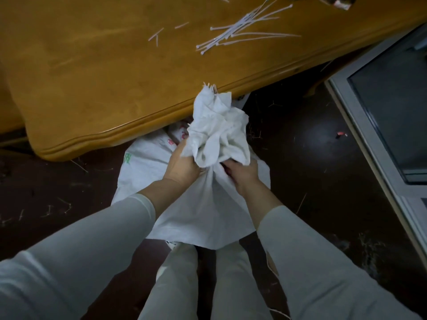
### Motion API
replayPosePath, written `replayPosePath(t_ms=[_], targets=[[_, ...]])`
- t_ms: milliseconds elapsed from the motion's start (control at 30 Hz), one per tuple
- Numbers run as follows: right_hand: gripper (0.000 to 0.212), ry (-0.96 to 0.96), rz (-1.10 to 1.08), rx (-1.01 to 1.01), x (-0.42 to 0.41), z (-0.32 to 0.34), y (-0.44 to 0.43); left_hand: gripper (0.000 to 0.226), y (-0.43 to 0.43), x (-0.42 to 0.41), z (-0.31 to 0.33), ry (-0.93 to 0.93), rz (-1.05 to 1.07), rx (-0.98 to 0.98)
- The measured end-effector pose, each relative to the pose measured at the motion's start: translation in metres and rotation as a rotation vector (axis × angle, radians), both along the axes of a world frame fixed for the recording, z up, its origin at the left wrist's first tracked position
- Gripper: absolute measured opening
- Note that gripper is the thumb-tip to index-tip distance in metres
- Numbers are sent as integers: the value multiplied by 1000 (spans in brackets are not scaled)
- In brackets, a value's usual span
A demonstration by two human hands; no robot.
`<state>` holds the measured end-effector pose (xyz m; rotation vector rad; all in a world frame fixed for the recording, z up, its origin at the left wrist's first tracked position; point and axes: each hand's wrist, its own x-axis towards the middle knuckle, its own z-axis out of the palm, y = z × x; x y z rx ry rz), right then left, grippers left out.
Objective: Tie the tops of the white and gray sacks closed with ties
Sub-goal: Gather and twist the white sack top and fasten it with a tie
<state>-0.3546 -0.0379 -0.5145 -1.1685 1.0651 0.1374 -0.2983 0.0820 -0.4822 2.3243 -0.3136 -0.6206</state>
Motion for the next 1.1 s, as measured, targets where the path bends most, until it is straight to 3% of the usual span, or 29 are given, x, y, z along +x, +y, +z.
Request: replayPosePath(t_ms=[67, 167, 300, 367, 500, 633, 733, 833, 933, 1100], targets=[[14, -47, 3, -96, -9, -5, 6, 40, -3, 2, -5, 7, 103, 3], [8, -164, 194, -362, -28, -13, 15, 32, -11, 4, -9, 117, 241, -26], [19, -468, 675, -1124, -39, -20, 16, 45, -17, 10, -26, 322, 355, 56], [18, -680, 865, -1323, -37, -27, 10, 52, -15, 11, -33, 441, 389, 90], [18, -954, 1066, -1305, -28, -30, 1, 64, -12, 14, -52, 634, 349, 156], [47, -1044, 1283, -1439, -16, -44, 0, 50, -10, 22, -68, 772, 348, 77], [33, -796, 1462, -1402, -4, -43, 6, 19, -3, 29, -64, 903, 275, 35], [29, -413, 1724, -1137, 8, -30, 18, 19, 8, 35, -61, 1006, 231, -49], [24, -290, 1652, -971, 9, -24, 24, 27, 19, 33, -67, 1020, 164, -38], [18, -245, 1346, -751, -3, -22, 29, 30, 30, 30, -71, 916, -186, 72]])
